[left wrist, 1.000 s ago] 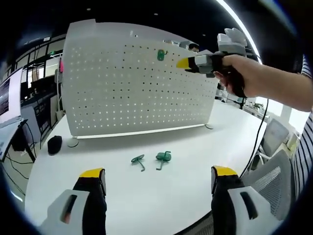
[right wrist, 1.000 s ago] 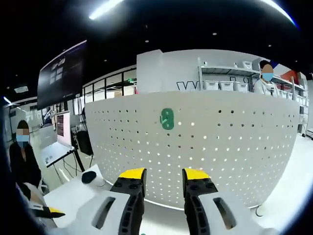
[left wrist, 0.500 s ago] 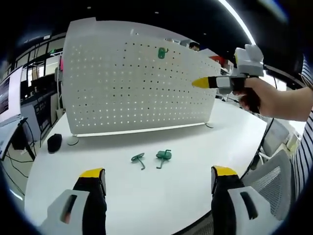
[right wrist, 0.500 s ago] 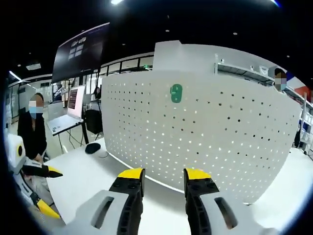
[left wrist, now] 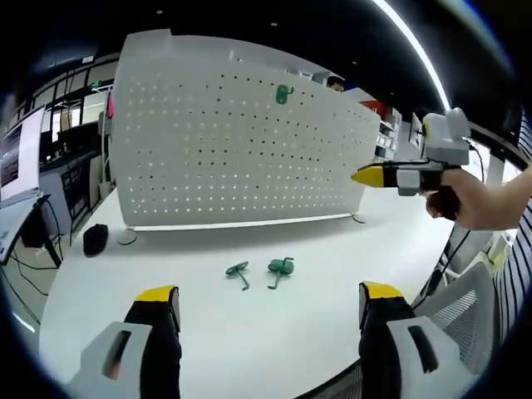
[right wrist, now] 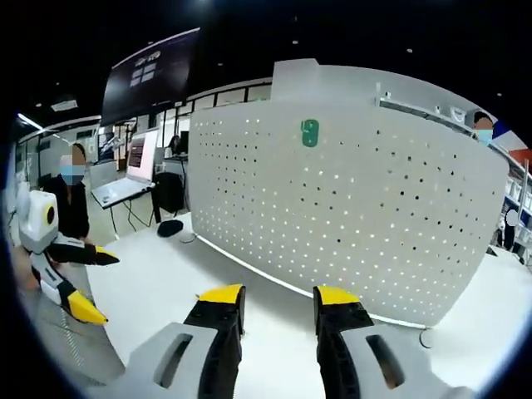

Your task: Insert the hook assembly into the mounting plate slot until the hook locks in place.

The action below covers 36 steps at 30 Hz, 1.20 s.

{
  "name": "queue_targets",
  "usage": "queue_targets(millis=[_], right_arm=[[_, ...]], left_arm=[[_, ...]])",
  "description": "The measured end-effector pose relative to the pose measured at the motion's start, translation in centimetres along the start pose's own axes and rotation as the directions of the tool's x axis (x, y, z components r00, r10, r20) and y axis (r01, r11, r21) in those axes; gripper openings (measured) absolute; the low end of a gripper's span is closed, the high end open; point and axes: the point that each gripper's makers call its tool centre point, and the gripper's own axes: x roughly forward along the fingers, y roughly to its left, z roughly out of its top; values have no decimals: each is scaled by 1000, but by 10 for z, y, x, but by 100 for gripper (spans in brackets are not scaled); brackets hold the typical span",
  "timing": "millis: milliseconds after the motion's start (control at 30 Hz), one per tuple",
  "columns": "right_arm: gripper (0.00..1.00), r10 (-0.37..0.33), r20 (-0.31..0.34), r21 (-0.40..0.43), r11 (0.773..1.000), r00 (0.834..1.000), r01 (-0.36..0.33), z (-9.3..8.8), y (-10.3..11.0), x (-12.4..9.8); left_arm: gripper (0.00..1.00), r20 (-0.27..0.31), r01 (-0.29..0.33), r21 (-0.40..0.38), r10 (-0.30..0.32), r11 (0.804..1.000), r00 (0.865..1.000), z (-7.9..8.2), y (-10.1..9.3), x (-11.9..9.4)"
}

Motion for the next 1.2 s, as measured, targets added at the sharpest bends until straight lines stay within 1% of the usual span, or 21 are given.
queue_targets(millis=[100,133,200,367,433,667,733,967,1033,1100,1200], right_arm=[[32,27,-15,3,1000,1000,-26,-10,8,-5],[32,43,-34,-19,999,999,-43,-17,12,-8],[32,61,-44,-21,998,997,-62,-24,19,-11],[32,91,-77,-34,995,993,-94,-41,28,-18],[32,111,-105,-34,993,988,-115,-51,35,-20],[32,159,-143,-39,985,977,-166,-66,49,-23],[32,174,-157,-37,983,972,-182,-70,54,-23],[32,237,-166,-25,969,957,-244,-76,71,-13],[32,252,-176,-35,965,952,-262,-80,77,-7],[32,272,-185,-27,959,944,-282,-84,83,1],[31,306,-203,-28,948,930,-318,-90,95,13]], left_arm=[[91,-2,1,0,-1,1000,1000,0,0,0],[91,-3,3,1,-3,1000,1000,0,-1,0],[91,-7,6,6,-6,1000,1000,-1,-1,1],[90,-3,-2,2,2,1000,1000,0,1,1],[90,-6,0,2,0,1000,1000,-1,1,1],[90,-7,-1,3,2,1000,1000,-1,0,0],[90,-6,-3,1,3,1000,1000,-1,0,0],[90,-17,4,6,-4,1000,1000,-3,-1,1],[90,-19,2,4,-2,1000,1000,-3,0,1],[90,-20,-1,3,1,1000,1000,-4,0,1],[90,-34,1,1,-1,1000,999,-6,0,2]])
